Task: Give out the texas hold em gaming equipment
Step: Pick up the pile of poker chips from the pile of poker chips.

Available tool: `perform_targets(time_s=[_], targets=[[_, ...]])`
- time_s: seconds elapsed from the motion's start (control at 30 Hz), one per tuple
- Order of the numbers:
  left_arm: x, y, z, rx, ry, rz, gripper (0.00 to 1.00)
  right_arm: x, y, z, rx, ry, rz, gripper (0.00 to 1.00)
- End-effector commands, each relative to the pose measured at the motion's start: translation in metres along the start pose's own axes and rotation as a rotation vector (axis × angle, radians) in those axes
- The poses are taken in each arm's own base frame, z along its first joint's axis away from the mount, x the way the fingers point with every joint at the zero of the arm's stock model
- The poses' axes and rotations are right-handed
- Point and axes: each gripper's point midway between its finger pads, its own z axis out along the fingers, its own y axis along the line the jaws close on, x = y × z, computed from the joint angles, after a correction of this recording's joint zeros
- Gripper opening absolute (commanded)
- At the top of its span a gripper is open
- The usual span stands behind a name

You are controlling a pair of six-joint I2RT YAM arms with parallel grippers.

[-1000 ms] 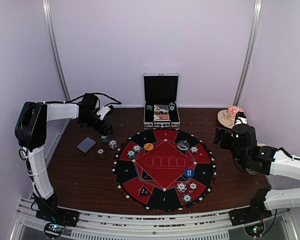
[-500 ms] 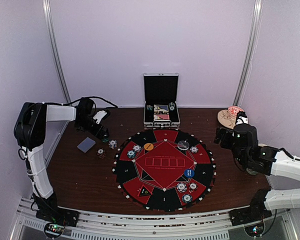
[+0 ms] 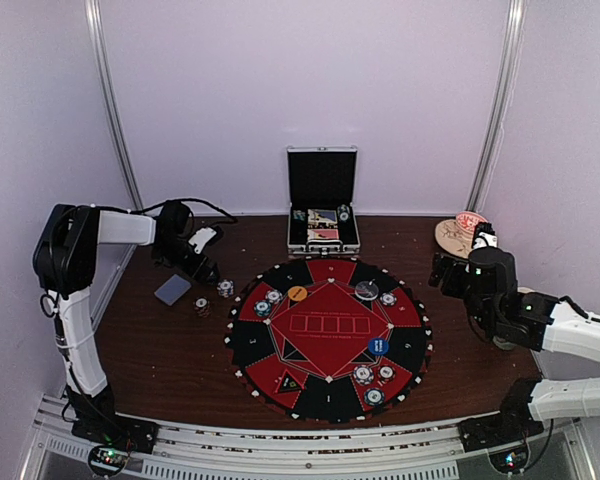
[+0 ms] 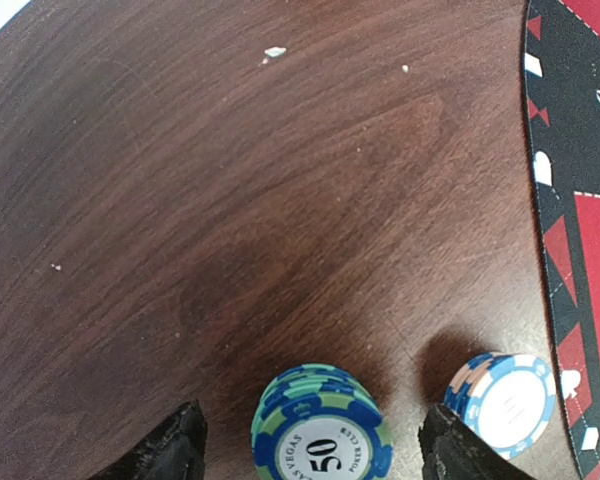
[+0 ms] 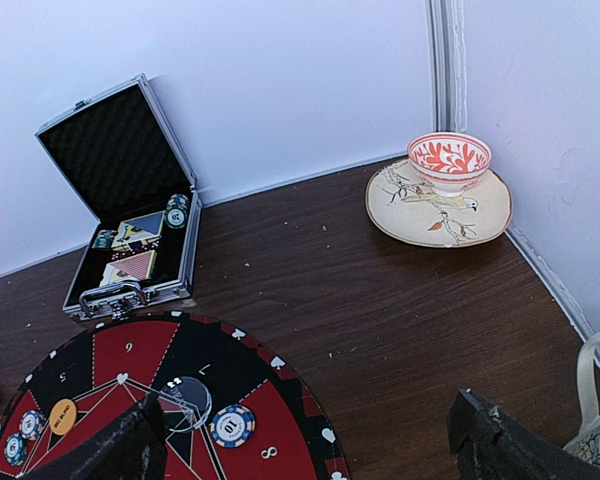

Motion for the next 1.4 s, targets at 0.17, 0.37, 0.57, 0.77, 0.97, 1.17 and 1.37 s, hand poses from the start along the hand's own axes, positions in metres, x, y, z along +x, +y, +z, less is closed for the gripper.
perform_targets(time_s=[0.17, 0.37, 0.57, 0.77, 0.97, 1.17, 1.37], targets=[[-0.003, 0.0031, 0.0009, -0.005, -0.009, 0.009, 0.72, 0.0012, -0.0027, 0.0001, 0.005, 0.0, -0.017, 1.0], [-0.003, 0.0038, 0.0008, -0.008, -0.009, 0.01, 0.64, 0.0011, -0.0027, 0.0001, 0.005, 0.0, -0.016, 1.0], [-0.0028, 0.003, 0.0007, -0.006, -0.009, 0.012, 0.58, 0.0012, -0.0025, 0.0001, 0.003, 0.001, -0.016, 1.0], [-0.0028, 0.0009, 0.0, 0.006, -0.01, 0.012, 0.52, 0.001, -0.0027, -0.0001, 0.003, 0.001, -0.015, 1.0], [-0.0024, -0.0001, 0.0001, 0.01, -0.008, 0.014, 0.49, 0.0011, -0.0026, -0.0001, 0.003, 0.001, -0.016, 1.0], [-0.0019, -0.0019, 0.0001, 0.02, -0.008, 0.014, 0.41, 0.0006, -0.0024, -0.0003, 0.002, -0.001, -0.015, 1.0], [-0.0022, -0.0036, -0.001, 0.031, -0.008, 0.015, 0.21, 0.0005, -0.0026, -0.0004, 0.002, -0.001, -0.016, 1.0]])
